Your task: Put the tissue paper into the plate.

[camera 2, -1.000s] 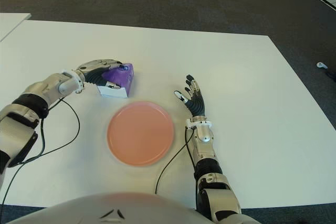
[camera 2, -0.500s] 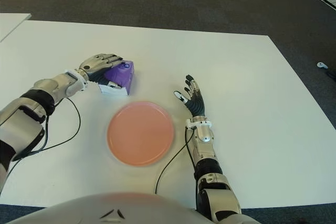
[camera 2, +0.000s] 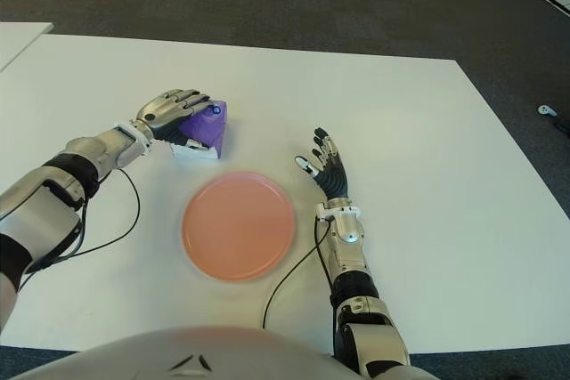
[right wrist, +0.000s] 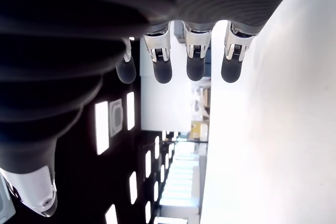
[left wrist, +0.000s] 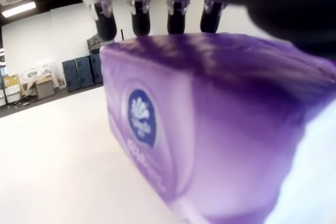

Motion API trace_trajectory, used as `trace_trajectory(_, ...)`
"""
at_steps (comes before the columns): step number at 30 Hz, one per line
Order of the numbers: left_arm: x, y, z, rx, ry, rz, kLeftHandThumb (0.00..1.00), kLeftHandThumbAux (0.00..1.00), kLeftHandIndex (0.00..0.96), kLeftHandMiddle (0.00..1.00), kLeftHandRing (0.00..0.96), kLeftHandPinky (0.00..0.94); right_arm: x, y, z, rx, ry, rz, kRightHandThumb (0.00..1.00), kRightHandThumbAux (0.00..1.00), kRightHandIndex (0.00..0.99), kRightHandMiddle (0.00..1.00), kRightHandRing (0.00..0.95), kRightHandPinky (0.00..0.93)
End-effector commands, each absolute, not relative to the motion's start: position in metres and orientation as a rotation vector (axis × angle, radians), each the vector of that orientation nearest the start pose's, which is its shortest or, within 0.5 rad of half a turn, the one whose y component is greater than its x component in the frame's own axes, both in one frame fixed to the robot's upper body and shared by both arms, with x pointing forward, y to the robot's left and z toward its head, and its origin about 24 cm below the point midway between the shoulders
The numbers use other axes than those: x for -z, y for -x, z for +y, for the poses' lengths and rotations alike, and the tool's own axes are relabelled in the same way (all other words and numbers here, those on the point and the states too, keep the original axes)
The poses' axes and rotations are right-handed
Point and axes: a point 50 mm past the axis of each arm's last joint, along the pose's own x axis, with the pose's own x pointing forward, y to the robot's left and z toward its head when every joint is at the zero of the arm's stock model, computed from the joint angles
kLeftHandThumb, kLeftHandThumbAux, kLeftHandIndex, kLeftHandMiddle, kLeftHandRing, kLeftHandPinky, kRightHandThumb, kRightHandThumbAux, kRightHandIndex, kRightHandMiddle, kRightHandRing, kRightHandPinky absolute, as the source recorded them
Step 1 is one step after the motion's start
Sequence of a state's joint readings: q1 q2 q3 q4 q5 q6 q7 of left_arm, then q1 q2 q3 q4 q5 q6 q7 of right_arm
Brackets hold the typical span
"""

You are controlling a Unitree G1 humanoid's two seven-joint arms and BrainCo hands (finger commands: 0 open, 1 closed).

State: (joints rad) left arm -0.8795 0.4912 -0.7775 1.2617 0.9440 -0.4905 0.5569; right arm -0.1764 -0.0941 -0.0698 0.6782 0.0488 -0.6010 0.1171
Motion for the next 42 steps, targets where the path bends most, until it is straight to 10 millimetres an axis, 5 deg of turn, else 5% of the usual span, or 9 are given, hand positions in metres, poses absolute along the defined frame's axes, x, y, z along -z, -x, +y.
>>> trace_trajectory(1, -0.031, -0.347, 0.189, 0.536, -1.731, -0.34, 0.057, 0.285, 0.0, 0.0, 0.0, 0.0, 0.056, -0.223, -0.182, -0.026, 0.029, 0.155, 0.0, 0.642, 0.0, 0.0, 0.0, 0.0)
trace_trajectory(18, -0.027, -0.334, 0.197, 0.674, -1.661, -0.318, 0.08, 0.311, 0.0, 0.0, 0.0, 0.0, 0.055, -0.218, -0.18, -0.034, 0.033, 0.157, 0.0, 0.635, 0.0, 0.0, 0.0, 0.0)
trace_trajectory(30, -0.051, -0.332, 0.207, 0.701, -1.572, -0.381, 0.068, 0.315, 0.0, 0.0, 0.0, 0.0, 0.057, -0.218, -0.18, -0.053, 0.026, 0.152, 0.0, 0.635, 0.0, 0.0, 0.0, 0.0)
trace_trajectory(42, -0.055, -0.322, 0.209, 0.731, -1.46, -0.357, 0.077, 0.342, 0.0, 0.0, 0.0, 0.0, 0.058, -0.219, -0.181, -0.061, 0.022, 0.156, 0.0, 0.619, 0.0, 0.0, 0.0, 0.0)
